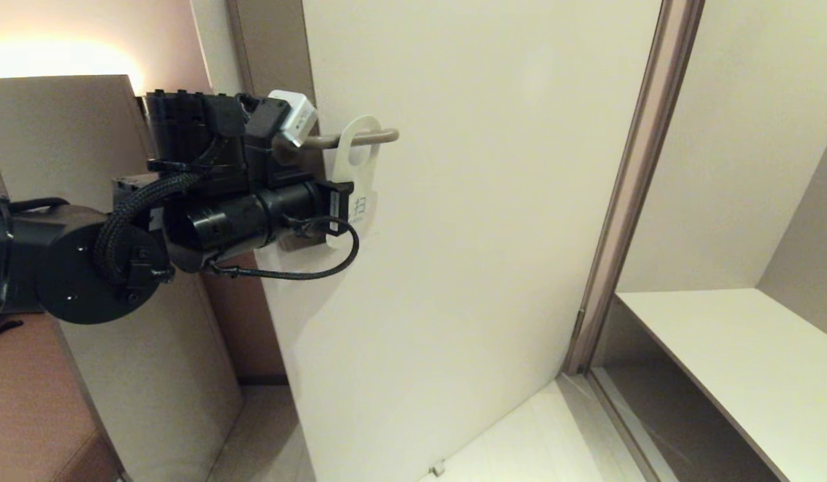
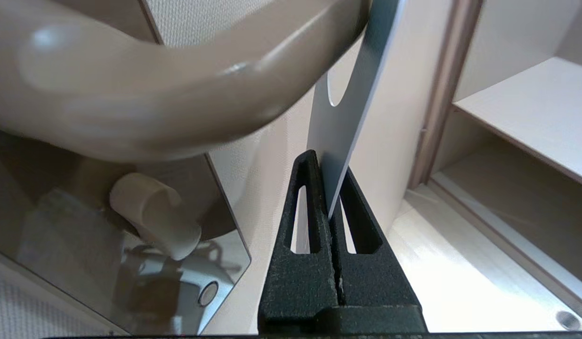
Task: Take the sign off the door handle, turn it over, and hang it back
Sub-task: Take down the sign
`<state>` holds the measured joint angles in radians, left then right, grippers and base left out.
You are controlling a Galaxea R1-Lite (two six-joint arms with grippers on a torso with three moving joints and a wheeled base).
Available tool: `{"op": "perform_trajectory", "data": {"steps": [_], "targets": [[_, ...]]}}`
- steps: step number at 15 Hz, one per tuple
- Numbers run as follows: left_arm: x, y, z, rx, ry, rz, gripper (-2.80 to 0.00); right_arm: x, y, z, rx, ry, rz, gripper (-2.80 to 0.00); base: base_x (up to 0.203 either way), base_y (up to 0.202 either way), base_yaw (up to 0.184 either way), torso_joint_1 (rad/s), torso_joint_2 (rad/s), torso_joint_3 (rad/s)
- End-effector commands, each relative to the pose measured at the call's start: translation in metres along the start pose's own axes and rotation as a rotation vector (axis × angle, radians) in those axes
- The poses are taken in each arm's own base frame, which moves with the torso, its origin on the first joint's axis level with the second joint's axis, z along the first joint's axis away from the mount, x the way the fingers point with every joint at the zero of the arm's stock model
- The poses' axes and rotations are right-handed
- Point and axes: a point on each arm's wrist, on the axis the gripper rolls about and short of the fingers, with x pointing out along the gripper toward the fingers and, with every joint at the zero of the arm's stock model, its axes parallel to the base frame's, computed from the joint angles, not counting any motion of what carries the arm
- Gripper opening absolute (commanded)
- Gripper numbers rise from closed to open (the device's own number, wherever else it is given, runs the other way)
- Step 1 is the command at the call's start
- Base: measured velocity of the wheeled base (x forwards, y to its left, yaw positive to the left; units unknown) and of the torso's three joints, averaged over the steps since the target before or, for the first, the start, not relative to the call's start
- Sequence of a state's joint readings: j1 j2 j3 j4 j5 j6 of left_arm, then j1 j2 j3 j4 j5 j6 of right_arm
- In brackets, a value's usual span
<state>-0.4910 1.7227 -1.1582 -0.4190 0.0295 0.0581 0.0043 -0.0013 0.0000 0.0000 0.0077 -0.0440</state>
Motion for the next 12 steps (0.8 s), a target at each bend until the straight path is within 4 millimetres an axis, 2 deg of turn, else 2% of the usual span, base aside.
{"op": "perform_trajectory", "data": {"steps": [1,4,12], "targets": [[0.004,-0.005,-0.002,0.003,0.012,0.009,-2.80,0.000,0.000,0.000,0.000,0.001,0.000,-2.80,0.000,0.000,0.000,0.000,0.00,0.000],[0.006,-0.013,-0.001,0.007,0.012,0.005,-2.80,0.000,0.000,0.000,0.000,0.001,0.000,-2.80,0.000,0.000,0.000,0.000,0.00,0.000],[0.018,-0.015,0.014,0.006,-0.011,0.043,-2.80,0.000,0.000,0.000,0.000,0.001,0.000,-2.80,0.000,0.000,0.000,0.000,0.00,0.000]]}}
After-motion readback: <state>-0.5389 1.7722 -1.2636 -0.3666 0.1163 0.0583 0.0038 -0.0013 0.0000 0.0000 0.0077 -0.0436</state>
